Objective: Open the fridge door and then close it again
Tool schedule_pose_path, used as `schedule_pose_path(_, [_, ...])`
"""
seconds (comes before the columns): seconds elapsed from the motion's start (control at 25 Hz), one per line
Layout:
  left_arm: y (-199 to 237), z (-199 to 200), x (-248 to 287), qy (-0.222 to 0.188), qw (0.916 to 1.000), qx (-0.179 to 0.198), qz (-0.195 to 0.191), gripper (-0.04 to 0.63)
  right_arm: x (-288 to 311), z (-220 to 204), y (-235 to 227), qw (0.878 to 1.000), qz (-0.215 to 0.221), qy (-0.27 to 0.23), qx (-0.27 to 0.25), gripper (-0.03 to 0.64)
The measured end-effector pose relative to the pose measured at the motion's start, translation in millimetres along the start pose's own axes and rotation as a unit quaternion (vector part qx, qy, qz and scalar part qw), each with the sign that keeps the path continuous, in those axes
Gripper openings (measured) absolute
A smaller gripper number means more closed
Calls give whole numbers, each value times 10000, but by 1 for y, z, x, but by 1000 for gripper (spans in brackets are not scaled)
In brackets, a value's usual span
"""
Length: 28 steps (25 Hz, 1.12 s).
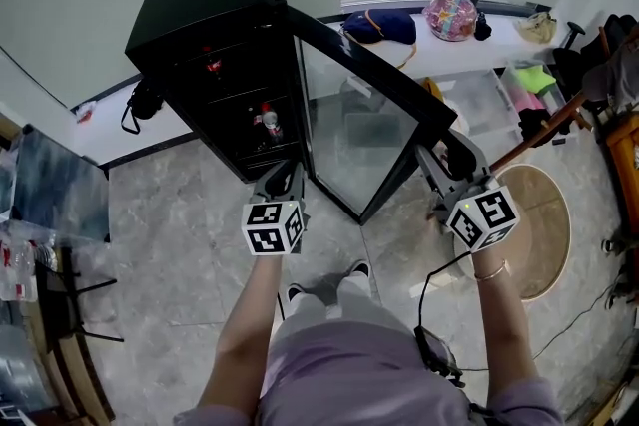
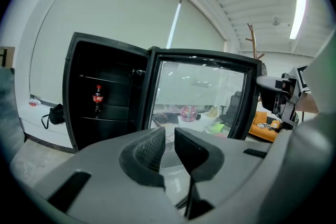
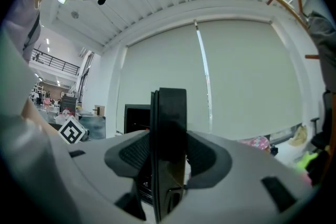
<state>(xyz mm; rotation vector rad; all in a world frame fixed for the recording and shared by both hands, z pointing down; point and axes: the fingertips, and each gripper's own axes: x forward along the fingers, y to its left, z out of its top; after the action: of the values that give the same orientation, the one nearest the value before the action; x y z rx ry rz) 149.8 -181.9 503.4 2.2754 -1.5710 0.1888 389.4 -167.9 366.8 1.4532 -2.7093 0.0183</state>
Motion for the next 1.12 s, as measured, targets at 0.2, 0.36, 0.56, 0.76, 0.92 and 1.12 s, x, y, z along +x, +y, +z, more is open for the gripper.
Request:
schedule_pose_path(0.2, [19, -5, -27, -11, 10000, -12, 14, 52, -8, 0, 39, 10000, -12, 36, -60, 213])
schedule_pose_path(0.36, [33, -7, -49, -50, 10000, -21, 25, 52, -9, 0, 73, 9999, 8, 126, -106, 207])
schedule_pose_path(0.56, [54, -9, -79, -91, 9999, -47, 131, 52, -8, 2, 116, 9995, 141, 230, -168, 207])
schedule_pose_path(0.76, [76, -9, -106, -188, 9994, -81, 291, 52, 1, 4, 151, 9989, 285, 262, -263, 212])
schedule_pose_path(0.92, [90, -12, -126, -195, 9990, -41, 388, 52, 10, 5, 177, 9984, 427, 226, -279, 215])
schedule_pose_path(1.12, [107, -20, -147, -226, 9983, -135, 522, 52, 19, 5, 206, 9968, 613, 249, -437, 209])
